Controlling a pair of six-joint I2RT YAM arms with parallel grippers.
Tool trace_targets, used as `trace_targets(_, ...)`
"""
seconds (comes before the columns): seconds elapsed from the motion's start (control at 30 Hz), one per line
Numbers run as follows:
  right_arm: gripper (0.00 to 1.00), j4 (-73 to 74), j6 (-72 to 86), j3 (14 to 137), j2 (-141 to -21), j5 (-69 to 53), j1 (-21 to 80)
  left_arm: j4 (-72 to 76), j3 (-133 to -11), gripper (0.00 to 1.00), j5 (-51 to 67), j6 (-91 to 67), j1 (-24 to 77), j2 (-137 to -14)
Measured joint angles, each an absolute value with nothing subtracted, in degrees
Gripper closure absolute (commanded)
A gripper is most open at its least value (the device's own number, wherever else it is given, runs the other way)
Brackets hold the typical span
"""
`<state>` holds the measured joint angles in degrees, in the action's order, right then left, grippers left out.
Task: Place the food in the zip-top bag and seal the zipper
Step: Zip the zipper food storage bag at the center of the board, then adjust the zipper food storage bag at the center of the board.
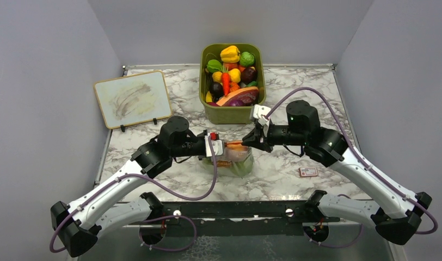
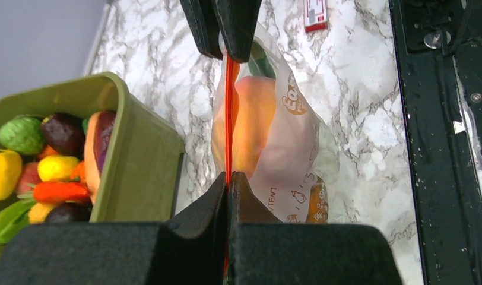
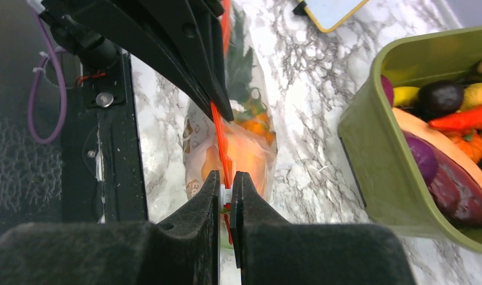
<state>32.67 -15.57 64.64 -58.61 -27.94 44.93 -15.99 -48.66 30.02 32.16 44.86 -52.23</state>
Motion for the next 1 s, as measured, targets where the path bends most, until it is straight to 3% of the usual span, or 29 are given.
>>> trace_targets(0.53, 0.99, 34.7, -8.3, 63.9, -51.7, -18.5, 46.1, -15.5, -48.5, 1.00, 28.9, 32.4, 45.5, -46.9)
trace_targets(0.8, 0.62, 32.9, -3.0, 59.8, -48.8, -18.6, 45.3, -17.7, -46.7, 1.00, 27.8, 31.1, 44.6, -46.0)
trace_targets(0.9, 0.55, 32.0, 0.6, 59.9, -48.7, -18.7, 44.7, -19.4, -46.0, 1.00, 27.2, 30.1, 43.8, -45.8)
trace_targets(1.0, 0.55, 31.4, 4.8, 59.9, -48.7, -18.2, 44.7, -20.0, -46.0, 1.00, 27.2, 29.5, 43.8, -46.0)
